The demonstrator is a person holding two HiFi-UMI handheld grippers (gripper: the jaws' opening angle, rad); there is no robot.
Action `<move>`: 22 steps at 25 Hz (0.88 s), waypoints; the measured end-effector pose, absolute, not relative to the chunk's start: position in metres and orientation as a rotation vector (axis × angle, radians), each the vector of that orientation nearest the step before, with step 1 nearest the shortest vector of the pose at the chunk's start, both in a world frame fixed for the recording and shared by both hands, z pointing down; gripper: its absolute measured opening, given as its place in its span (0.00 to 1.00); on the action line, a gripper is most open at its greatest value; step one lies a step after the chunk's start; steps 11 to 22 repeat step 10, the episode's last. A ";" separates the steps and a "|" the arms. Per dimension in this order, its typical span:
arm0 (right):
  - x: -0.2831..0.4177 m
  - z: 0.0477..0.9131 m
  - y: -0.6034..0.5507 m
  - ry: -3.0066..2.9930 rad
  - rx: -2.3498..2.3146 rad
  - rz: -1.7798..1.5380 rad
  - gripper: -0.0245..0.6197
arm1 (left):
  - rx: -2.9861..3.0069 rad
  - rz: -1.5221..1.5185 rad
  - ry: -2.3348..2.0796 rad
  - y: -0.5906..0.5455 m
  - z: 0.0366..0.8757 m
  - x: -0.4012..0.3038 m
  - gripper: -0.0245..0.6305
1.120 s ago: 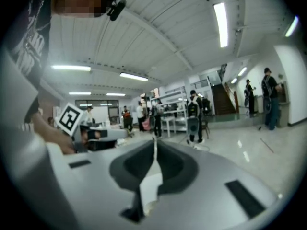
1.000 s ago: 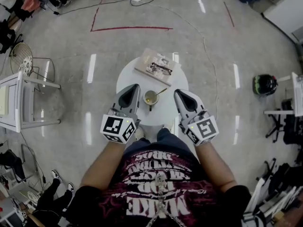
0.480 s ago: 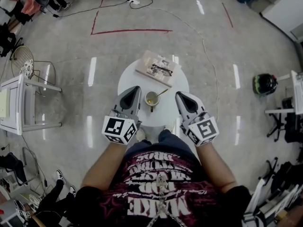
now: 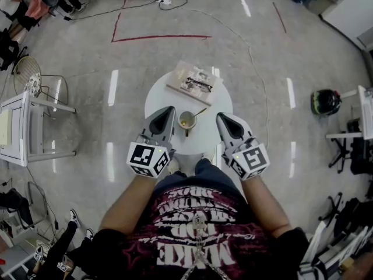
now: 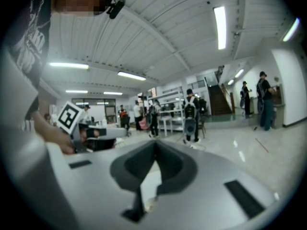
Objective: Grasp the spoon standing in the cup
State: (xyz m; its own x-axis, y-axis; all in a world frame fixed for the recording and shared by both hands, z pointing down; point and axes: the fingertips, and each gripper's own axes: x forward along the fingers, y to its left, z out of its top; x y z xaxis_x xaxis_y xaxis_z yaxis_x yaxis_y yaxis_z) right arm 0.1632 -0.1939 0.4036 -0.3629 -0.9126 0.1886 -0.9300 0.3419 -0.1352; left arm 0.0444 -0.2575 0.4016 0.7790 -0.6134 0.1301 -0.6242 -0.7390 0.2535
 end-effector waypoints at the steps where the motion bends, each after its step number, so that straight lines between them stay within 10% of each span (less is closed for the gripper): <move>1: 0.164 0.404 -0.194 -2.505 1.727 0.339 0.09 | 2.689 0.056 -0.955 -0.257 0.402 0.045 0.07; 22: 0.162 0.405 -0.189 -2.497 1.729 0.351 0.09 | 2.690 0.063 -0.938 -0.253 0.401 0.046 0.07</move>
